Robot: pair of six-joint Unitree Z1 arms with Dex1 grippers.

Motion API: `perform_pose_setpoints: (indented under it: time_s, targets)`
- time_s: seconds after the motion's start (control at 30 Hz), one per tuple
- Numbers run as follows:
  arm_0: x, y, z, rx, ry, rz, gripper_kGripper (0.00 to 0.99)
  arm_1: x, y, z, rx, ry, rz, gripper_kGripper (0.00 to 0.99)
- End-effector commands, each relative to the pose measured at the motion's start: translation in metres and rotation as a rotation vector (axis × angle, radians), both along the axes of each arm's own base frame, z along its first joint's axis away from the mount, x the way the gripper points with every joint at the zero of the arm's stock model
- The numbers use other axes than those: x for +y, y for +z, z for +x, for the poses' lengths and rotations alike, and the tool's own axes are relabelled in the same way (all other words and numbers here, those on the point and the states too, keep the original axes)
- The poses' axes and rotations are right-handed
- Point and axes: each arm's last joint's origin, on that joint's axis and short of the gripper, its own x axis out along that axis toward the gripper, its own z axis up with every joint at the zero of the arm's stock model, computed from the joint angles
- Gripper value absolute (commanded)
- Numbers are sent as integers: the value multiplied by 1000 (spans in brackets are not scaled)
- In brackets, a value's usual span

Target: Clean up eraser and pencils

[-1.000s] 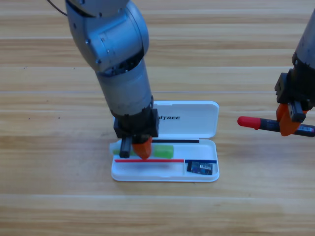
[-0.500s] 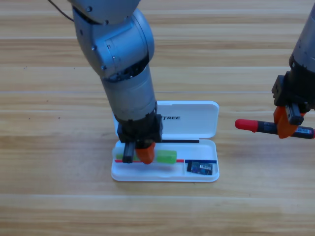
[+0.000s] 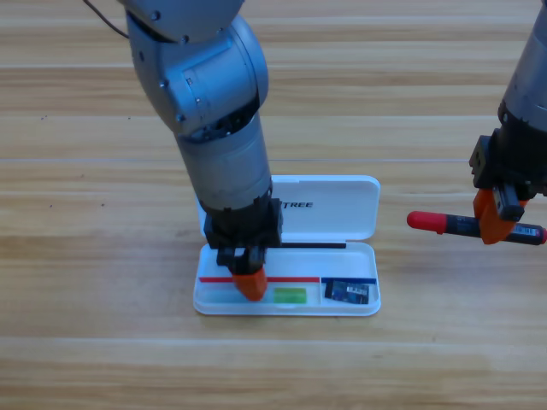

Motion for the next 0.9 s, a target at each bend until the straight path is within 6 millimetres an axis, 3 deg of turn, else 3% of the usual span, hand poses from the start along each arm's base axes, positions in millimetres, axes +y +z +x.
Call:
perform_pose_setpoints:
  time_s: [0.03,0.23,0.4,0.63,0.9]
  targets:
    - [-9,-24,-2,32,-10,37,990,12,-22,-4,73,37,-36,0]
    - [-6,-17,-5,24,-10,35,990,30,-6,-20,40,89,-9,0]
    - [12,5,-15,-5,-21,19,990,65,-10,-30,46,163,-16,0]
    - [81,56,-8,-76,79,-43,990,112,-34,-28,57,196,-40,0]
    - [175,106,-21,-172,198,-97,990,153,-66,-16,36,229,-69,0]
